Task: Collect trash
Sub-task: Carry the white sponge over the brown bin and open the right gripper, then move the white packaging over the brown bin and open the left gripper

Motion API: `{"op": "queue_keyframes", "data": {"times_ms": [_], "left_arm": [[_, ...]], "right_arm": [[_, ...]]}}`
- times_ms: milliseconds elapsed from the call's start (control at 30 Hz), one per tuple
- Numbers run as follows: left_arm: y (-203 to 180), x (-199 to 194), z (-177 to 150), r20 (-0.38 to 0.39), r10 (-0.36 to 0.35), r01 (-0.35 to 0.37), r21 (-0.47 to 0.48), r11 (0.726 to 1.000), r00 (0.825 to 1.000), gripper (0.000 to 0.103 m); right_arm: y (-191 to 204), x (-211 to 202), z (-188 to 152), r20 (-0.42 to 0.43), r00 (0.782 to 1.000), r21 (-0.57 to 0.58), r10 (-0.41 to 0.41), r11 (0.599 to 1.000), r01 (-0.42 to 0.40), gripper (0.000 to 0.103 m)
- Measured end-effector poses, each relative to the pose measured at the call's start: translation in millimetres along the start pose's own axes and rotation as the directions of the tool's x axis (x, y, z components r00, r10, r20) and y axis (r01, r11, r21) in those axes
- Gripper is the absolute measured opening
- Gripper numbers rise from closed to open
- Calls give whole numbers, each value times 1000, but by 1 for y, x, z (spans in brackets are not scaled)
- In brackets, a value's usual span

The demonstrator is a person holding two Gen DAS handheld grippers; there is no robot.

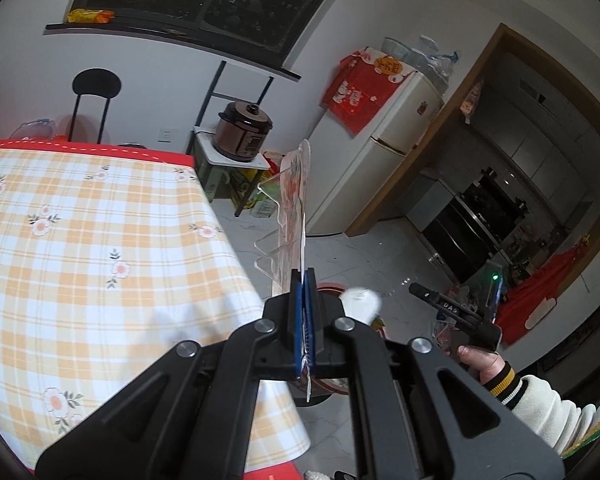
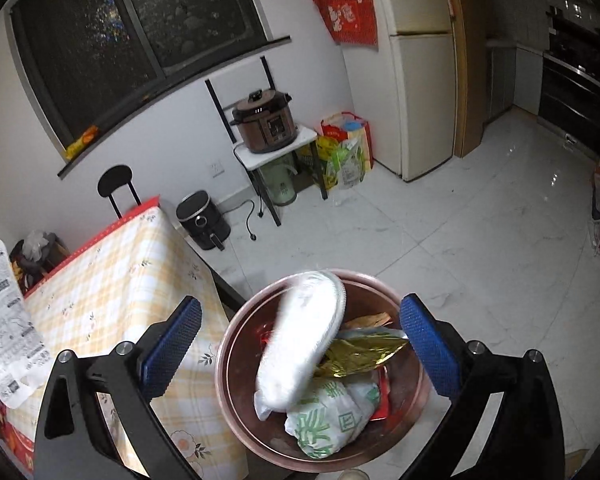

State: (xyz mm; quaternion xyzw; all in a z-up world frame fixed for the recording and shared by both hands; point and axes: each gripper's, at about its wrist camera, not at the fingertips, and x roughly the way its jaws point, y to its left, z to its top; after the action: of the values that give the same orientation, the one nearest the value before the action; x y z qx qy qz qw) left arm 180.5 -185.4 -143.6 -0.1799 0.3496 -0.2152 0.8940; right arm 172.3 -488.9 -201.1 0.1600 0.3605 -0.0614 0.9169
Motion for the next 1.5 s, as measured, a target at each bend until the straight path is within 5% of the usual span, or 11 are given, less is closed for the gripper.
{"op": "queue_keyframes", "data": {"times_ms": [600, 1200, 1267, 1300, 1467, 1500], "left_arm": [[-94, 83, -18, -99, -139, 149, 107, 983, 985, 6], [-152, 195, -56, -298, -134, 198, 198, 960, 945, 6], [-157, 208, -54, -329, -133, 214, 222, 951, 935, 24], [-157, 213, -54, -335, -130, 215, 229, 949, 933, 46], [-158, 223, -35, -305, -104, 184, 246, 952, 947, 57], [-158, 221, -31, -297, -108, 185, 245, 952, 949, 66]], "right_arm": [[-77, -118, 14, 178, 984, 70, -23, 998, 10, 98], [-174, -176, -29, 188, 965, 240, -183, 961, 136, 98], [-178, -176, -32, 186, 964, 250, -190, 958, 140, 98], [-180, -176, -33, 183, 964, 255, -191, 957, 141, 98], [-180, -168, -36, 177, 969, 254, -173, 959, 125, 98], [-179, -166, -35, 174, 970, 251, -169, 960, 122, 98]]}}
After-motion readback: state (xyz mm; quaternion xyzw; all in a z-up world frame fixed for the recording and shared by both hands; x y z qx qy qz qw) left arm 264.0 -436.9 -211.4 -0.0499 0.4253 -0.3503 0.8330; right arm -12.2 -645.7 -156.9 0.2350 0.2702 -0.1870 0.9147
